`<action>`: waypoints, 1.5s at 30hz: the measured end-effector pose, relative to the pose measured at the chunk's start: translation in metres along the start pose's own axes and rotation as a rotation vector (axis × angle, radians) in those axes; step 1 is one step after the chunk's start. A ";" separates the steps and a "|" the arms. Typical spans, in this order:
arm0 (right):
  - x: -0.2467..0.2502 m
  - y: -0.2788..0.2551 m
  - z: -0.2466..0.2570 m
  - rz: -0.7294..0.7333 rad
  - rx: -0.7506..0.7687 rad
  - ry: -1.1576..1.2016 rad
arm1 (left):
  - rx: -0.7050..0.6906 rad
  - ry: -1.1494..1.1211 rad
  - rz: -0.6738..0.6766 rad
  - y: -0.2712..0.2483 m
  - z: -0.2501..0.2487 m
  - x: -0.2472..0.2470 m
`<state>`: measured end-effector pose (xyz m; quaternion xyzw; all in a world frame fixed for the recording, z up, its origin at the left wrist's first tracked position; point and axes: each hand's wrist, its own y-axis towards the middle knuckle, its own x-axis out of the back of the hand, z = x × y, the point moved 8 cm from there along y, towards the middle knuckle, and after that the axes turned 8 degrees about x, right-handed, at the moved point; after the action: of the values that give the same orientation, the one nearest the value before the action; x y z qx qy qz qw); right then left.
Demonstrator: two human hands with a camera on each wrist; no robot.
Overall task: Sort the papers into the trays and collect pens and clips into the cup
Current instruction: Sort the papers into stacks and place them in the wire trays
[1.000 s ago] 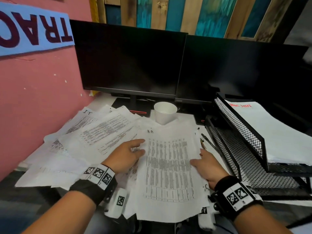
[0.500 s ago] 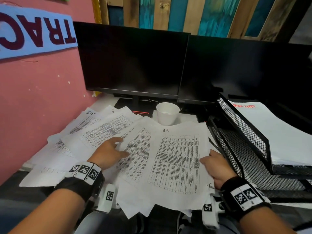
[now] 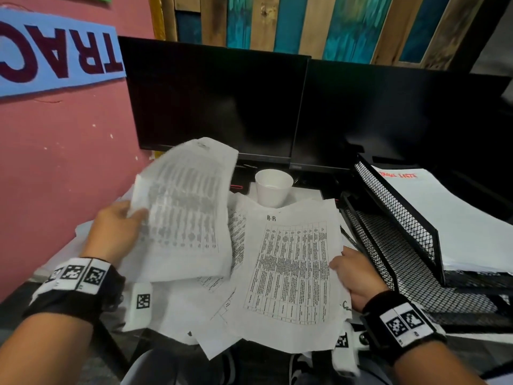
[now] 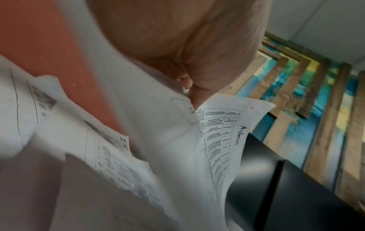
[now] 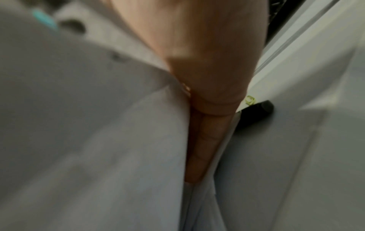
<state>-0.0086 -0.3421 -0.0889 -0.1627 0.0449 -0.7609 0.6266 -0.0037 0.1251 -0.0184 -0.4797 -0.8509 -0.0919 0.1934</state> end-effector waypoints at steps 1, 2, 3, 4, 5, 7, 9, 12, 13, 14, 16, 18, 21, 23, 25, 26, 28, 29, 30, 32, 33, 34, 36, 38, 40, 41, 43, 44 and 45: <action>-0.001 -0.001 0.001 -0.001 0.000 0.017 | 0.027 -0.067 -0.014 0.001 0.000 0.007; -0.002 -0.002 0.002 -0.003 -0.002 0.041 | 0.045 -0.128 -0.017 0.005 0.004 0.011; -0.004 -0.003 0.002 -0.009 -0.003 0.068 | 0.067 -0.182 -0.010 0.003 0.003 0.013; -0.006 -0.004 0.002 -0.015 -0.006 0.099 | 0.076 -0.220 -0.001 0.002 0.004 0.011; -0.009 -0.005 0.002 -0.027 -0.008 0.138 | 0.084 -0.236 0.020 -0.003 0.004 0.005; -0.016 -0.006 -0.001 -0.037 -0.023 0.227 | 0.107 -0.183 0.104 -0.016 0.002 -0.019; -0.023 -0.007 -0.003 -0.035 -0.044 0.295 | 0.115 -0.091 0.228 -0.032 0.003 -0.052; -0.031 -0.008 -0.006 -0.031 -0.040 0.329 | 0.102 0.034 0.359 -0.045 0.011 -0.099; -0.033 -0.006 -0.009 -0.023 -0.037 0.334 | 0.106 0.095 0.398 -0.049 0.013 -0.111; -0.035 -0.005 -0.011 -0.016 -0.040 0.347 | 0.087 0.164 0.431 -0.054 0.012 -0.121; -0.039 -0.006 -0.015 0.009 -0.058 0.359 | 0.036 0.282 0.504 -0.067 0.008 -0.138; -0.044 -0.008 -0.014 0.096 -0.054 0.341 | -0.018 0.359 0.555 -0.081 -0.001 -0.150; -0.044 -0.009 -0.009 0.172 0.039 0.159 | -0.028 0.336 0.678 -0.101 -0.007 -0.164; -0.035 -0.006 -0.008 0.138 0.075 0.058 | -0.048 0.353 0.675 -0.097 -0.006 -0.163; -0.026 -0.004 -0.005 0.106 0.083 0.043 | -0.072 0.446 0.564 -0.074 -0.002 -0.147; -0.019 -0.003 -0.003 0.084 0.083 0.047 | -0.064 0.505 0.495 -0.059 0.003 -0.136; -0.003 -0.003 0.002 0.042 0.080 0.069 | -0.014 0.600 0.379 -0.032 0.009 -0.109; 0.004 -0.003 0.002 0.026 0.075 0.086 | 0.018 0.642 0.331 -0.020 0.013 -0.096; 0.011 -0.003 0.002 0.015 0.067 0.106 | 0.050 0.686 0.287 -0.011 0.016 -0.083; 0.020 -0.002 0.000 -0.011 0.058 0.128 | 0.105 0.790 0.233 0.002 0.023 -0.066; 0.023 -0.001 -0.002 -0.020 0.051 0.128 | 0.122 0.817 0.231 0.004 0.024 -0.062; 0.023 -0.001 -0.003 -0.018 0.047 0.125 | 0.133 0.820 0.231 0.005 0.025 -0.060; 0.020 0.000 -0.007 -0.003 0.032 0.113 | 0.140 0.812 0.225 0.005 0.026 -0.059; 0.015 0.001 -0.010 0.004 0.024 0.095 | 0.128 0.767 0.213 0.006 0.028 -0.059; 0.011 0.002 -0.013 0.011 0.026 0.066 | 0.093 0.649 0.217 0.006 0.025 -0.060; 0.010 0.002 -0.014 0.014 0.028 0.057 | 0.067 0.585 0.203 0.005 0.020 -0.059; 0.010 0.002 -0.016 0.018 0.024 0.060 | 0.048 0.480 0.124 0.009 0.015 -0.048; 0.011 0.001 -0.016 0.022 0.023 0.065 | 0.052 0.423 0.080 0.011 0.012 -0.039; 0.011 0.001 -0.015 0.029 0.024 0.070 | 0.056 0.344 0.040 0.014 0.011 -0.027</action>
<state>-0.0144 -0.3553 -0.1007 -0.1280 0.0599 -0.7572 0.6377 0.0185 0.1153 -0.0405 -0.4682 -0.7977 -0.1450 0.3514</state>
